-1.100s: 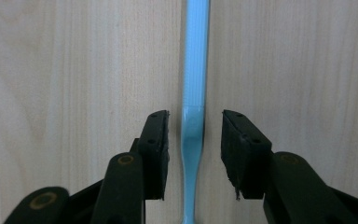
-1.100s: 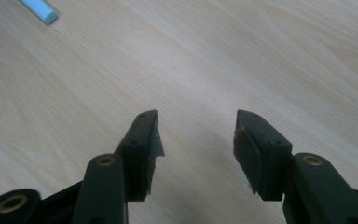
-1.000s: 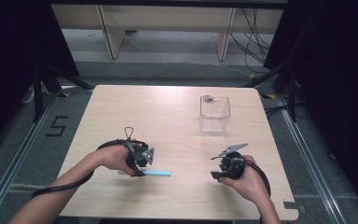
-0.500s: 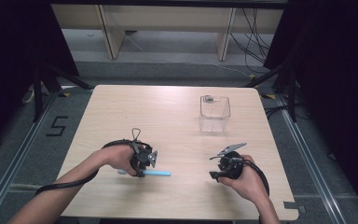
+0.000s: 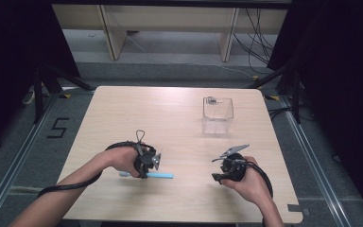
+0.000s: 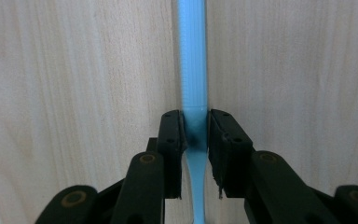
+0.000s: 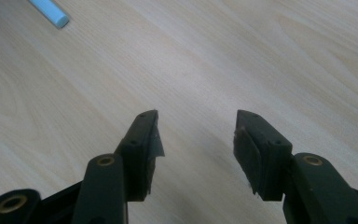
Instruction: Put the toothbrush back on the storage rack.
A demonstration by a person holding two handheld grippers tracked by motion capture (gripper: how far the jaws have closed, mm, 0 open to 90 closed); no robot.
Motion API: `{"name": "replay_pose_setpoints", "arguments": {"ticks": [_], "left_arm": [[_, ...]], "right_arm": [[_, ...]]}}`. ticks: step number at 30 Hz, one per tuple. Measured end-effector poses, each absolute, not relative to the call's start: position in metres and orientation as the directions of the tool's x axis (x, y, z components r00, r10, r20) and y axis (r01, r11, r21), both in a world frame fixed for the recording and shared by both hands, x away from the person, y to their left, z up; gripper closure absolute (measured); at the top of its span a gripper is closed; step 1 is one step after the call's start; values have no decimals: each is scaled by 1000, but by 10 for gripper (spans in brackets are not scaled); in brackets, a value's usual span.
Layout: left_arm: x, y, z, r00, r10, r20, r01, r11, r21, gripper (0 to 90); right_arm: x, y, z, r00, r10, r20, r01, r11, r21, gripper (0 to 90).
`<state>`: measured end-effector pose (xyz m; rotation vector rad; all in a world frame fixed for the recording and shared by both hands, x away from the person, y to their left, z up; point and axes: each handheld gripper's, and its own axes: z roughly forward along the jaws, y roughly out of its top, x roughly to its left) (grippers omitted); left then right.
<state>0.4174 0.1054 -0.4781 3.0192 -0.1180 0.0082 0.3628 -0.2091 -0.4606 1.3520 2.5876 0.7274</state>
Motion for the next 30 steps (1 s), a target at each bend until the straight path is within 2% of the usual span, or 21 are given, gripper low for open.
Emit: {"name": "replay_pose_setpoints", "arguments": {"ticks": [9, 11, 21, 22, 25, 30], "left_arm": [[416, 104, -478, 996, -86, 14, -87, -990, 109, 766], [415, 104, -478, 996, -87, 18, -89, -990, 107, 773], [415, 104, -478, 996, -85, 0, -84, -991, 107, 783], [415, 104, -478, 996, -86, 0, -86, -991, 106, 783], [415, 105, -478, 996, -88, 3, -87, -990, 111, 783], [414, 105, -478, 995, -98, 11, -98, -986, 133, 783]], "right_arm": [[363, -209, -460, -587, 803, 105, 739, 478, 475, 505], [364, -210, -461, -621, 777, 104, 710, 502, 493, 505], [365, -207, -464, -639, 761, 107, 697, 515, 498, 505], [362, -204, -464, -600, 788, 137, 739, 480, 474, 505], [364, -205, -466, -637, 761, 120, 705, 513, 489, 499], [363, -203, -470, -625, 768, 140, 723, 502, 475, 492]]}}
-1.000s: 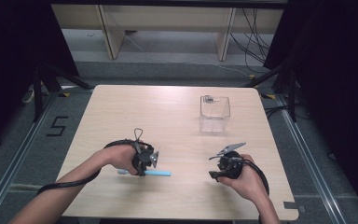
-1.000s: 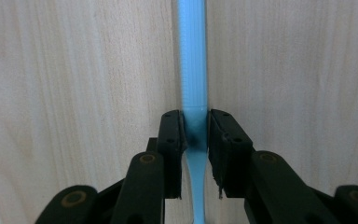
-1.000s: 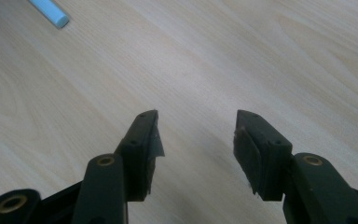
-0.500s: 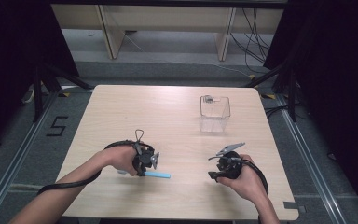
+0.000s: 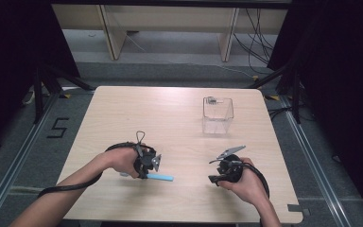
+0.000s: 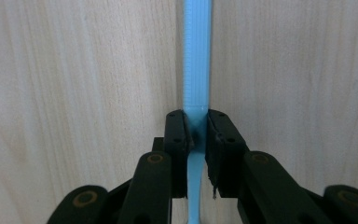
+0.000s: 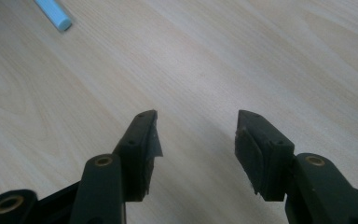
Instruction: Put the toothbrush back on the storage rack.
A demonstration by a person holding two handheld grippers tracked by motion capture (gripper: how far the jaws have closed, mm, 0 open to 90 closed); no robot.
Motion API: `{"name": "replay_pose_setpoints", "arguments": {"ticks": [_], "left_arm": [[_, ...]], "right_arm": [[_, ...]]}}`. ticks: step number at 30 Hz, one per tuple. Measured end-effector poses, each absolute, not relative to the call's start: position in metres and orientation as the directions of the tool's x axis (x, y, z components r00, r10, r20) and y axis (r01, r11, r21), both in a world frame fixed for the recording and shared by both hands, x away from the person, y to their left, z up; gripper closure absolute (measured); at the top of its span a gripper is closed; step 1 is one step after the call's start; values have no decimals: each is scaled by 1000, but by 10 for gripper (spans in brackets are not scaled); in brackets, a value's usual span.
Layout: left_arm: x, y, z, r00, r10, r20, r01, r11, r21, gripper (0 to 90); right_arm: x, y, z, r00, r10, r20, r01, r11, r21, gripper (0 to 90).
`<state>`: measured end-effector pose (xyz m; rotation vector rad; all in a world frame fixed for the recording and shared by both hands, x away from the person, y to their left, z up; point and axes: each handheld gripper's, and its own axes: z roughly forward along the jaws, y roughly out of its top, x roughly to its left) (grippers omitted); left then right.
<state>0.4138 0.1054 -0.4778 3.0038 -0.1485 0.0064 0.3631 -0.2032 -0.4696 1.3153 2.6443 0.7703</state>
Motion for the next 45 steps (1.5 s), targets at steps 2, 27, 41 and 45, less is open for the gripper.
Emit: {"name": "replay_pose_setpoints", "arguments": {"ticks": [2, 27, 41, 45], "left_arm": [[413, 106, -477, 995, -98, 12, -99, -985, 140, 783], [402, 96, -456, 995, -95, 18, -97, -966, 238, 784], [401, 88, -452, 991, -130, 28, -133, -969, 209, 784], [398, 84, -452, 993, -116, 21, -118, -966, 231, 784]], "right_arm": [[364, -204, -471, -639, 757, 137, 710, 512, 484, 491], [364, -174, -479, -804, 584, 113, 540, 637, 550, 466], [364, -160, -478, -912, 405, 58, 360, 728, 583, 471], [363, -155, -477, -923, 381, 60, 341, 735, 586, 470]]}}
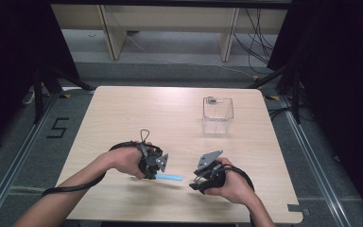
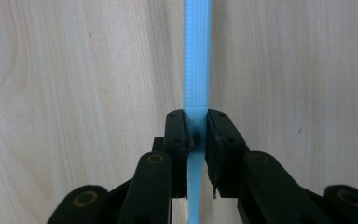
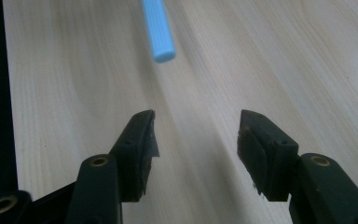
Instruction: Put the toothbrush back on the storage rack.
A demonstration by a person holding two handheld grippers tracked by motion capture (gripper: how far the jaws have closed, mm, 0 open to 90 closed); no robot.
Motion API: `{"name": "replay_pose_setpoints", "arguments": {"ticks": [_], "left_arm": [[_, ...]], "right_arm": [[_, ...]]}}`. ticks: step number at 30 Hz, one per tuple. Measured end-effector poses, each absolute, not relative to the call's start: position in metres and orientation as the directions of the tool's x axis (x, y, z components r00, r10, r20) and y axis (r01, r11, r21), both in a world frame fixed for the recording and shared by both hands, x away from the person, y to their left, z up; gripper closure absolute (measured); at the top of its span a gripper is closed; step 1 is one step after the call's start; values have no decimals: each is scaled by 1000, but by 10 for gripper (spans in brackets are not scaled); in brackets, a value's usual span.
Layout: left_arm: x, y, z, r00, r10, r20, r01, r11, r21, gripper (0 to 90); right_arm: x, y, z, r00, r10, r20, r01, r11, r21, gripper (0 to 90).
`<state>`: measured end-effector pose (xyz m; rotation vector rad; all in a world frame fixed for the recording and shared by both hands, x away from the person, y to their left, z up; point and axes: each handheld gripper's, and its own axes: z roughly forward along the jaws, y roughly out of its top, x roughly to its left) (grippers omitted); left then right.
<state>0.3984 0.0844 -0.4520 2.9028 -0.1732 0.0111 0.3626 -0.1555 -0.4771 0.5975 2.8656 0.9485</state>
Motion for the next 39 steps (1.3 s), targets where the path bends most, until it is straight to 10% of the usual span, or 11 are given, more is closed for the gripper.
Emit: {"name": "replay_pose_setpoints", "arguments": {"ticks": [39], "left_arm": [[395, 56, -451, 988, -155, 20, -155, -964, 215, 783]], "right_arm": [[372, -114, -475, -973, 225, 49, 216, 821, 528, 558]]}}
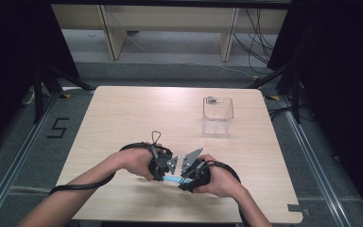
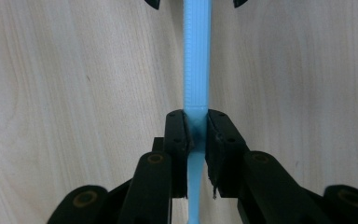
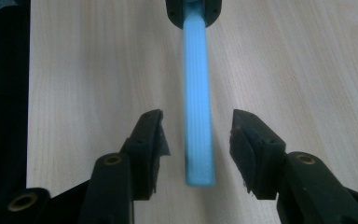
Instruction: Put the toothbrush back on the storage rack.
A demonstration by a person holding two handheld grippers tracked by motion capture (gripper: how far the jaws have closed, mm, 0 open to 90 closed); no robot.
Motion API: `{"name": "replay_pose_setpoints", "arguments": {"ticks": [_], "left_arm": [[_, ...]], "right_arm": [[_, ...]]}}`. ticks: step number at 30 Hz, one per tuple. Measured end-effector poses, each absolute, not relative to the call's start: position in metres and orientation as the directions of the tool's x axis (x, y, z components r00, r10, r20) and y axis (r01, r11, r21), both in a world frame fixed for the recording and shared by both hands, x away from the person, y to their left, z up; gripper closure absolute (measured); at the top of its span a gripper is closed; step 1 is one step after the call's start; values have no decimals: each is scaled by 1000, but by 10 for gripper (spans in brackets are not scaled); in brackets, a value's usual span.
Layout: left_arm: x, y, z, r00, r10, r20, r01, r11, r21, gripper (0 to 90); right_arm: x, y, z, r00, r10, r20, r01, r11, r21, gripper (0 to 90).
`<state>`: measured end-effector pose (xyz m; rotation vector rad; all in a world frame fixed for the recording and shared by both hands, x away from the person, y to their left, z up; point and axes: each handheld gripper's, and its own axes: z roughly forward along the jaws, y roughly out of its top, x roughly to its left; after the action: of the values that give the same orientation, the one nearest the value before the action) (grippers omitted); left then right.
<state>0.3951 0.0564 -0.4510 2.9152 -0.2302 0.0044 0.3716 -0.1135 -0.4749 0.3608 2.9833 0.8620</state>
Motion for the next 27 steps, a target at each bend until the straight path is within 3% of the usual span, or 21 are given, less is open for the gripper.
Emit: {"name": "replay_pose_setpoints", "arguments": {"ticks": [4, 5, 12, 13, 15, 22, 24, 27], "left_arm": [[394, 55, -451, 988, -151, 22, -152, -964, 218, 783], [393, 55, -449, 987, -129, 91, -146, -966, 211, 783], [392, 53, -450, 988, -127, 92, -144, -964, 221, 783], [396, 50, -451, 977, -213, 26, -213, -952, 219, 783], [394, 51, -452, 981, -192, 24, -192, -957, 218, 783], [393, 51, -450, 983, -178, 44, -184, -958, 222, 783], [393, 51, -451, 983, -180, 42, -185, -956, 226, 783], [391, 52, -450, 987, -138, 83, -154, -959, 238, 783]], "right_arm": [[373, -113, -475, -979, 202, 29, 185, 823, 538, 582], [373, -114, -475, -980, 197, 30, 182, 822, 539, 598], [370, -113, -475, -976, 211, 54, 206, 818, 537, 660], [370, -112, -476, -976, 212, 54, 207, 816, 540, 664], [373, -112, -476, -983, 179, 30, 166, 821, 546, 674], [370, -111, -476, -977, 202, 68, 206, 814, 543, 742], [373, -111, -477, -984, 176, 31, 162, 811, 562, 774], [372, -112, -477, -979, 195, 50, 189, 807, 560, 782]]}}
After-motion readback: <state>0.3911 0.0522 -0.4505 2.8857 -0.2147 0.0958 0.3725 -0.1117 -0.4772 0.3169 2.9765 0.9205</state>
